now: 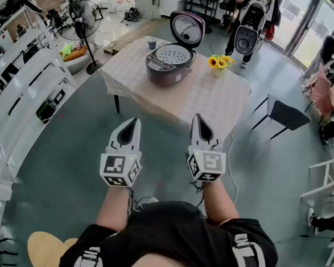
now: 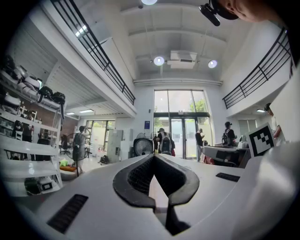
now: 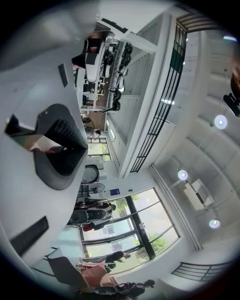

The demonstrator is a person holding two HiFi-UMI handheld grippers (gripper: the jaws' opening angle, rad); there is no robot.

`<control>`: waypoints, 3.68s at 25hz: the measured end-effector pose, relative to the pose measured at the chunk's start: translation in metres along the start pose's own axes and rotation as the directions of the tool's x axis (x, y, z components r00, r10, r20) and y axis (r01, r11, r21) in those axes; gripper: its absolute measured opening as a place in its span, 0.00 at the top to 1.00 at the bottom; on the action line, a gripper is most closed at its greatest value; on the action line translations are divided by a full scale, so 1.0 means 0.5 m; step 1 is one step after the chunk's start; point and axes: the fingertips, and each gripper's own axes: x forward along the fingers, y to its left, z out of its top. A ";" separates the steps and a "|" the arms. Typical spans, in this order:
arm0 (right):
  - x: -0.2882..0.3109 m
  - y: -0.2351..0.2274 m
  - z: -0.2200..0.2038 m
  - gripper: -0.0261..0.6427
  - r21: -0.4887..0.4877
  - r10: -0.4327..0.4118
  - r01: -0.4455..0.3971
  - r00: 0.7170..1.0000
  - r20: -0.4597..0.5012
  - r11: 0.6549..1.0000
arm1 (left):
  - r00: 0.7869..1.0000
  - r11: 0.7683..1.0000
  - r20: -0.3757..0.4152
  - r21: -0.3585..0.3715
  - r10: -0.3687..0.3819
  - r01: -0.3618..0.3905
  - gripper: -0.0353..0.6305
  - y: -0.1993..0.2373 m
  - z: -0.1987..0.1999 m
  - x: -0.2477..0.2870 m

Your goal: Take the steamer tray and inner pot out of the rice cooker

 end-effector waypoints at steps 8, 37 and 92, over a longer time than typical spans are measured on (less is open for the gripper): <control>0.007 0.018 0.000 0.96 0.017 0.016 -0.016 1.000 -0.005 1.000 | 1.000 1.000 -0.008 -0.016 0.003 -0.004 0.94 0.009 0.000 -0.003; 0.247 0.095 -0.059 0.96 0.027 -0.027 0.027 0.999 -0.018 0.999 | 0.999 0.999 -0.039 -0.003 -0.038 0.037 0.94 0.241 -0.044 0.136; 1.070 -0.354 -0.165 0.96 -0.003 -0.555 0.555 0.832 -0.006 0.832 | 0.852 0.852 -0.064 0.027 -0.520 0.522 0.94 0.559 -0.013 1.279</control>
